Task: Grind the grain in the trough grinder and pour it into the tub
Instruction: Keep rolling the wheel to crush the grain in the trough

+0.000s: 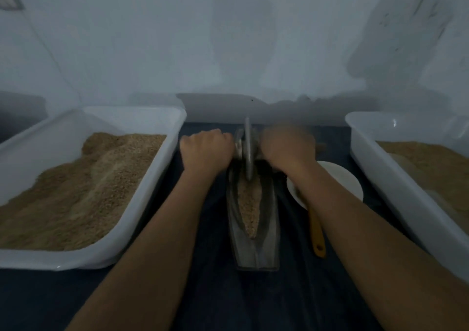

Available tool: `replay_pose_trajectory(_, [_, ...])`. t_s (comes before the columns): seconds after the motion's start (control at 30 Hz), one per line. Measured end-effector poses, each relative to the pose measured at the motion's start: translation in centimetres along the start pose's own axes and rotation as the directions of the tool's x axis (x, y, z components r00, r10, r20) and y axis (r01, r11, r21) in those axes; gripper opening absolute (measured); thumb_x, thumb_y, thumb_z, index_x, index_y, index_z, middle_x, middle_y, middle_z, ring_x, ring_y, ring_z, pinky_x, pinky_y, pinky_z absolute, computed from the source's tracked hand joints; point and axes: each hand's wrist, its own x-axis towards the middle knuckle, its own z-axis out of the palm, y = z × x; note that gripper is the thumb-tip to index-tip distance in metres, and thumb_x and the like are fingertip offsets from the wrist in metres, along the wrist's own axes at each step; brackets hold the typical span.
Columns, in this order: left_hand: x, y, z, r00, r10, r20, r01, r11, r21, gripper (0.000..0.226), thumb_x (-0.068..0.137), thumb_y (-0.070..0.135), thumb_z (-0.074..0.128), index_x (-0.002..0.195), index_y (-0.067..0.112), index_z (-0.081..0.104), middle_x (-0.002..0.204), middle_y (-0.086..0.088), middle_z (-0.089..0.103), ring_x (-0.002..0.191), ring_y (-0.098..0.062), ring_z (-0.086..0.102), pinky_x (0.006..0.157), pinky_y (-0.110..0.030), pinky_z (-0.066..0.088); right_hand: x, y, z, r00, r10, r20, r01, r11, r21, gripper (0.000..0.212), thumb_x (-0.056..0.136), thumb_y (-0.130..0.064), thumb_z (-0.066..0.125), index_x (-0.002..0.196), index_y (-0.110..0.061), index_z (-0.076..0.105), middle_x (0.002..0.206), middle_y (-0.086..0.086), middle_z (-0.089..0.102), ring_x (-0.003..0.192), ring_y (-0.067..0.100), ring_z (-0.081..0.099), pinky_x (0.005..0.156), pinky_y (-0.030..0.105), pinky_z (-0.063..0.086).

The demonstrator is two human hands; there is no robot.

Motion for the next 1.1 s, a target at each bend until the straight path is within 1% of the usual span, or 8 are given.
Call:
replay_pose_trajectory(0.1, [-4.8, -1.2, -0.2, 0.993, 0.076, -0.088, -0.073, 0.997, 0.028, 0.044, 0.107, 0.026, 0.012, 0.1, 0.018, 0.055, 0.086, 0.0, 0.055, 0.069, -0.022, 0.049, 0.065, -0.036, 0.037, -6.0, 1.3, 0.2, 0.983, -0.15, -0.11, 0.151, 0.989, 0.002, 0.054, 0.107, -0.035, 0.015, 0.109, -0.014, 0.065, 0.115, 0.009, 0.069, 0.117, 0.032, 0.059, 0.089, 0.043, 0.047])
replay_pose_trajectory(0.23, [-11.0, -2.8, -0.9, 0.957, 0.096, -0.273, -0.157, 0.965, -0.21, 0.048, 0.107, 0.038, 0.033, 0.127, 0.013, 0.069, 0.119, -0.004, 0.075, 0.095, -0.018, 0.071, 0.077, -0.035, 0.056, -12.4, 2.8, -1.1, 0.94, -0.247, -0.238, 0.265, 0.963, 0.047, 0.061, 0.11, -0.045, 0.016, 0.144, -0.01, 0.054, 0.141, 0.007, 0.061, 0.135, 0.025, 0.054, 0.11, 0.042, 0.042])
replay_pose_trajectory(0.33, [-7.6, -2.0, -0.6, 0.977, 0.142, -0.16, -0.156, 0.985, -0.077, 0.053, 0.106, 0.033, 0.017, 0.117, 0.019, 0.066, 0.114, -0.001, 0.073, 0.096, -0.02, 0.068, 0.075, -0.036, 0.052, -9.4, 1.9, -0.9, 0.96, -0.236, -0.149, 0.242, 0.97, 0.023, 0.067, 0.107, -0.044, 0.009, 0.146, -0.01, 0.052, 0.146, 0.008, 0.058, 0.138, 0.026, 0.05, 0.113, 0.044, 0.039])
replay_pose_trajectory(0.57, [1.0, 0.4, 0.0, 0.999, -0.008, -0.039, 0.007, 1.0, -0.022, 0.029, 0.102, 0.011, 0.022, 0.089, 0.016, 0.047, 0.092, -0.005, 0.058, 0.079, -0.023, 0.053, 0.068, -0.035, 0.033, 1.4, 0.4, 0.2, 1.0, 0.001, -0.011, -0.001, 1.0, 0.03, 0.058, 0.107, -0.038, 0.022, 0.091, -0.01, 0.07, 0.107, 0.014, 0.069, 0.099, 0.031, 0.059, 0.075, 0.036, 0.032])
replay_pose_trajectory(0.77, [-9.7, -1.9, -0.5, 0.963, 0.087, -0.256, -0.136, 0.975, -0.177, 0.043, 0.105, 0.03, 0.033, 0.115, 0.016, 0.072, 0.115, -0.003, 0.075, 0.092, -0.02, 0.07, 0.081, -0.04, 0.054, -11.3, 2.6, -0.6, 0.956, -0.22, -0.194, 0.234, 0.971, 0.051, 0.059, 0.11, -0.043, 0.017, 0.146, -0.011, 0.051, 0.146, 0.005, 0.058, 0.137, 0.023, 0.051, 0.108, 0.036, 0.037])
replay_pose_trajectory(0.87, [-10.0, -2.5, -0.4, 0.928, 0.114, -0.354, -0.201, 0.955, -0.22, 0.038, 0.103, 0.032, 0.038, 0.095, 0.025, 0.075, 0.09, 0.005, 0.076, 0.072, -0.014, 0.067, 0.07, -0.035, 0.054, -12.5, 3.3, -0.8, 0.95, -0.254, -0.179, 0.27, 0.96, 0.069, 0.064, 0.109, -0.05, 0.014, 0.153, -0.014, 0.043, 0.152, 0.003, 0.051, 0.142, 0.019, 0.047, 0.112, 0.034, 0.03])
replay_pose_trajectory(1.0, [-3.2, -1.2, 0.7, 0.986, 0.109, -0.126, -0.111, 0.994, -0.01, 0.049, 0.108, 0.025, 0.018, 0.077, 0.021, 0.055, 0.079, -0.003, 0.066, 0.062, -0.022, 0.051, 0.059, -0.035, 0.038, -5.1, 1.5, -0.2, 0.976, -0.205, -0.069, 0.207, 0.978, 0.03, 0.064, 0.108, -0.045, 0.013, 0.152, -0.011, 0.044, 0.155, 0.007, 0.048, 0.145, 0.024, 0.041, 0.117, 0.042, 0.032])
replay_pose_trajectory(1.1, [1.5, -1.2, 1.7, 0.999, -0.005, 0.035, 0.008, 0.997, -0.073, 0.031, 0.108, 0.022, 0.029, 0.082, 0.019, 0.045, 0.101, -0.009, 0.065, 0.086, -0.031, 0.062, 0.066, -0.035, 0.036, 0.9, -0.4, -0.5, 0.995, -0.056, -0.079, 0.06, 0.997, 0.056, 0.05, 0.107, -0.037, 0.026, 0.103, -0.009, 0.067, 0.116, 0.013, 0.069, 0.108, 0.031, 0.06, 0.087, 0.039, 0.042])
